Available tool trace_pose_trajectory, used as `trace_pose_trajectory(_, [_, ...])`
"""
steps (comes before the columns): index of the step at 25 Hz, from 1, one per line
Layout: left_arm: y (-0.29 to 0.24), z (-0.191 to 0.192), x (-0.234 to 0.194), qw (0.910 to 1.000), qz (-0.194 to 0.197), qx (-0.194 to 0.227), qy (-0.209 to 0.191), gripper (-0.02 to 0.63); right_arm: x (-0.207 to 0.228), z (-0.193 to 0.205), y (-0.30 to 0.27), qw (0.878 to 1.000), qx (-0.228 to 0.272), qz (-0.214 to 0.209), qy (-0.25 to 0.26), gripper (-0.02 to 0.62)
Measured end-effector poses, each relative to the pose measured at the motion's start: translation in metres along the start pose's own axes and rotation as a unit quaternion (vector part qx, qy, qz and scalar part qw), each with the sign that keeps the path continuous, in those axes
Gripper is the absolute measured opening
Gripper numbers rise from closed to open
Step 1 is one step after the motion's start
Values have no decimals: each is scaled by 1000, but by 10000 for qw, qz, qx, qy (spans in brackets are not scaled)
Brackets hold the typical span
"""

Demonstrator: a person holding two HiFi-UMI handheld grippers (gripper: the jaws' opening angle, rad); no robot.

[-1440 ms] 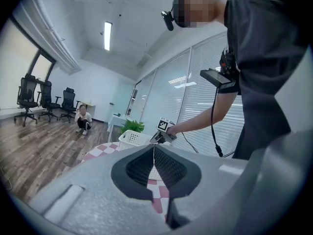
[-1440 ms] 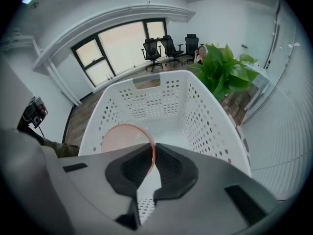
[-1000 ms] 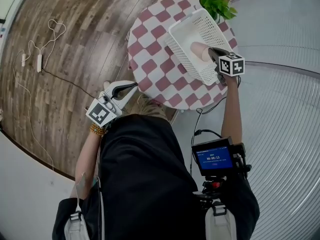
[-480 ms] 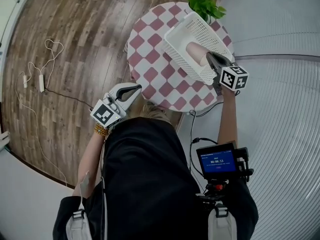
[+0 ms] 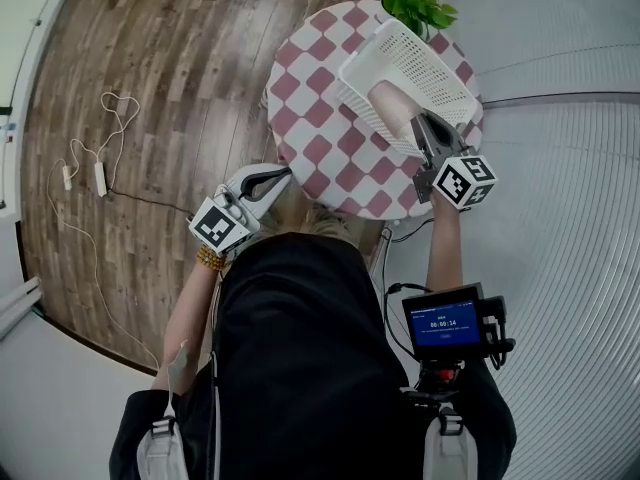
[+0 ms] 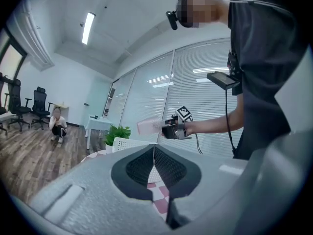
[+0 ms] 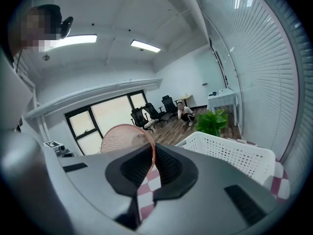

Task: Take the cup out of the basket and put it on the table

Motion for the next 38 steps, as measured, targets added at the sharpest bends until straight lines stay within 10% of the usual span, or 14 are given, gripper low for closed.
trace_pose_trajectory(23, [-1, -15, 1, 9980, 624, -36, -129, 5, -92, 34, 58, 9726, 1563, -121, -1715, 23])
trace_pose_trajectory(38, [-8, 5, 5, 9963, 829, -27, -208, 5, -119, 85, 69, 9732, 1650, -381, -1557, 23])
Point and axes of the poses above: the fingertips, and each gripper's own axes: y backward along the fingers, x to its right, z out of its underside, the point moved 4 cm from there along y, backward along the fingers, and after that the axes turned 7 degrees about z, right-handed, at the moved point
